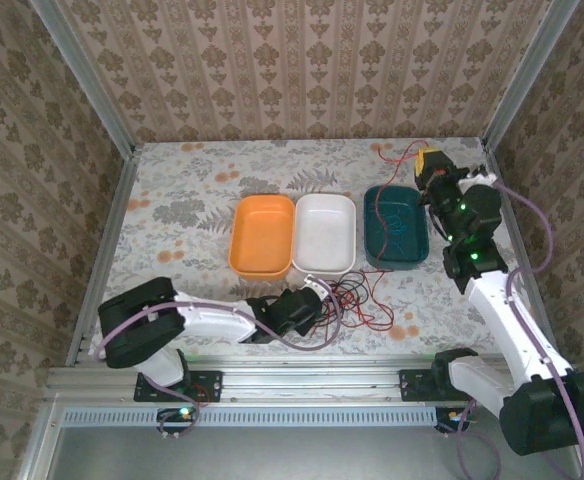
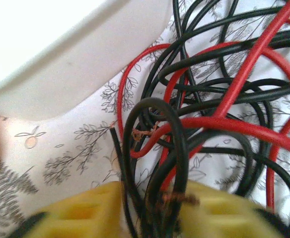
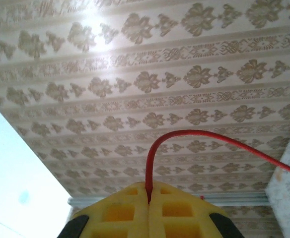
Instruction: Untangle the cables
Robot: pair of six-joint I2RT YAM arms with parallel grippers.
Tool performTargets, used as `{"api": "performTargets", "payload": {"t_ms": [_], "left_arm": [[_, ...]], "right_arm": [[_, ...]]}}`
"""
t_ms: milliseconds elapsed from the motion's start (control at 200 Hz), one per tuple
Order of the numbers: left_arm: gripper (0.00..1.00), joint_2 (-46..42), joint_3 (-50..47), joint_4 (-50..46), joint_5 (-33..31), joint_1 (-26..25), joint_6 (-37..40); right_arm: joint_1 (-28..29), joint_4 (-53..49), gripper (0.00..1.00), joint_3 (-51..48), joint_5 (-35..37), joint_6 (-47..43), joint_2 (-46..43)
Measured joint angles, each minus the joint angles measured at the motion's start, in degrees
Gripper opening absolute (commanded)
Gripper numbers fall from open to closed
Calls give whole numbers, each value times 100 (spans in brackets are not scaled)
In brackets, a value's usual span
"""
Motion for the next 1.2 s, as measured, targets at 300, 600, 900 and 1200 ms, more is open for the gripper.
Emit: {"api": "performTargets", "payload": {"t_ms": [300, 600, 900, 1200], "left_arm": [[84, -1928, 81, -26, 313, 221, 450], [86, -1331, 968, 579, 1513, 866, 940], [86, -232, 1943, 1394, 2568, 1438, 903], [68, 531, 2697, 2002, 3335, 1777, 389]], "right_arm": [[-4, -879, 0, 560, -1093, -1375, -291], [-2, -483, 0, 525, -2369, -1392, -37], [2, -354, 0, 525, -2975, -1392, -140], [2, -232, 0, 396, -3268, -1419, -553]]}}
